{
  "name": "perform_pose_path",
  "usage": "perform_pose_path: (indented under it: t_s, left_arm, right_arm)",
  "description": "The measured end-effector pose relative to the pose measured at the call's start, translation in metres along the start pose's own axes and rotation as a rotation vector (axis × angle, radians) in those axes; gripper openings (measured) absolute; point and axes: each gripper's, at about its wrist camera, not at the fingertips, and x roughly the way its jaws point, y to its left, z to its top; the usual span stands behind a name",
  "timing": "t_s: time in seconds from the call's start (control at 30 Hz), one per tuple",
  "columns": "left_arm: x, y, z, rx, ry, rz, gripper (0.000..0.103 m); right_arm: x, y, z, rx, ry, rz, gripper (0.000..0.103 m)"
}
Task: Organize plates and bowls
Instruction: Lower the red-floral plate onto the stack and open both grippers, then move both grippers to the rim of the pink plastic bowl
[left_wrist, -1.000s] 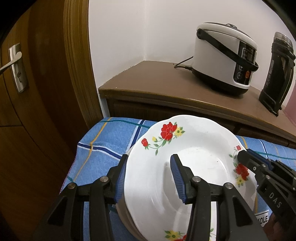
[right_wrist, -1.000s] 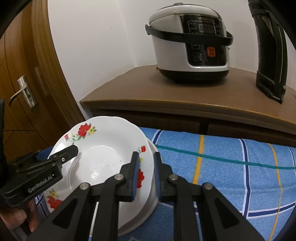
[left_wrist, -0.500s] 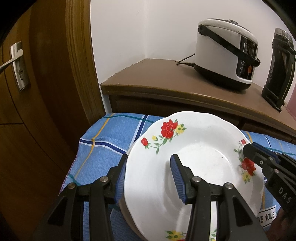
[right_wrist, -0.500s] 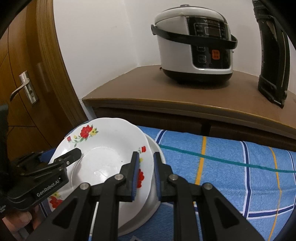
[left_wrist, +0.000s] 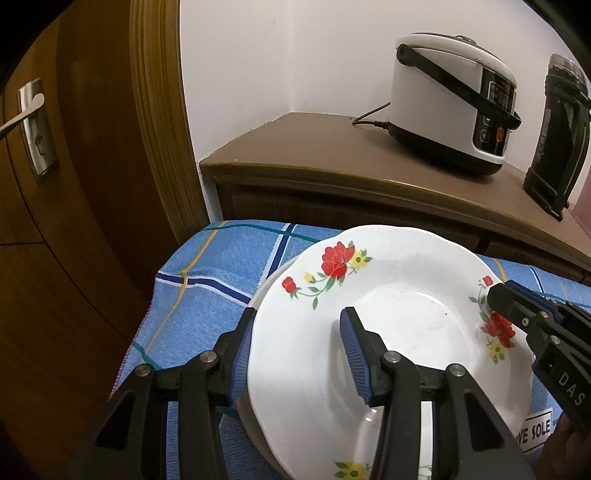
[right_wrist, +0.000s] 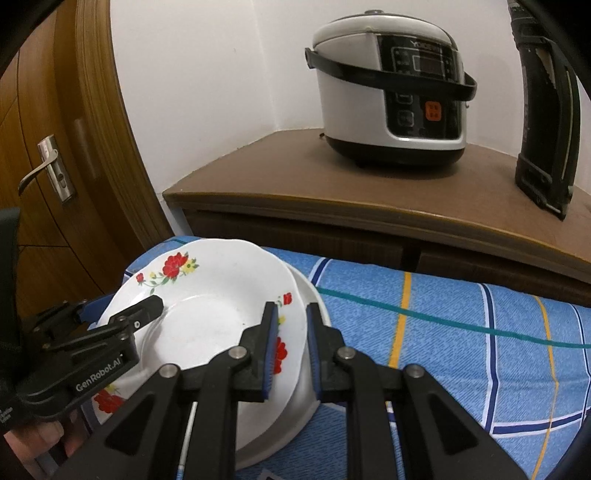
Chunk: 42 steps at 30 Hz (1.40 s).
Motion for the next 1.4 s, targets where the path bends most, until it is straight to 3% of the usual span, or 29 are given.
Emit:
perform_pose_path:
  t_s: [0.53,0.63,0.67,0.7,0.87,1.03,1.2,1.3,1.4]
  left_arm:
    - [-0.001,0.002,0.000,0.007,-0.011,0.005,0.049]
    - [-0.007,-0.002,-0.001,0.024,-0.044,0.029,0.052]
    - [-0.010,-0.001,-0.001,0.026,-0.058,0.038,0.056]
    - [-0.011,0.000,-0.001,0.024,-0.068,0.045,0.061]
    - [-0.016,0.008,-0.002,-0.014,-0.099,0.060,0.061]
    - [-0.028,0.010,-0.002,-0.028,-0.161,0.068,0.061]
    - [-0.051,0.002,-0.003,-0.024,-0.239,0.040,0.061]
    - [-0.070,-0.017,-0.005,0.018,-0.246,-0.033,0.061]
    - [-0.091,-0.052,-0.006,0.084,-0.223,-0.169,0.062]
  right_arm:
    - [0.000,-0.004,-0.001,0.006,0.003,0.011,0.015]
    - [-0.005,-0.006,-0.001,0.017,-0.027,0.046,0.022]
    - [-0.006,-0.007,-0.002,0.017,-0.035,0.053,0.034]
    - [-0.009,-0.006,-0.002,0.015,-0.044,0.050,0.037]
    - [-0.021,-0.004,-0.006,0.016,-0.046,0.013,0.037]
    - [-0.072,0.010,-0.005,-0.001,-0.082,0.007,0.048]
    - [-0.154,0.029,-0.018,-0.063,-0.137,0.093,0.048]
    - [-0.207,0.027,-0.038,-0.082,-0.191,0.126,0.050]
    - [-0.251,0.011,-0.065,-0.071,-0.233,0.116,0.050]
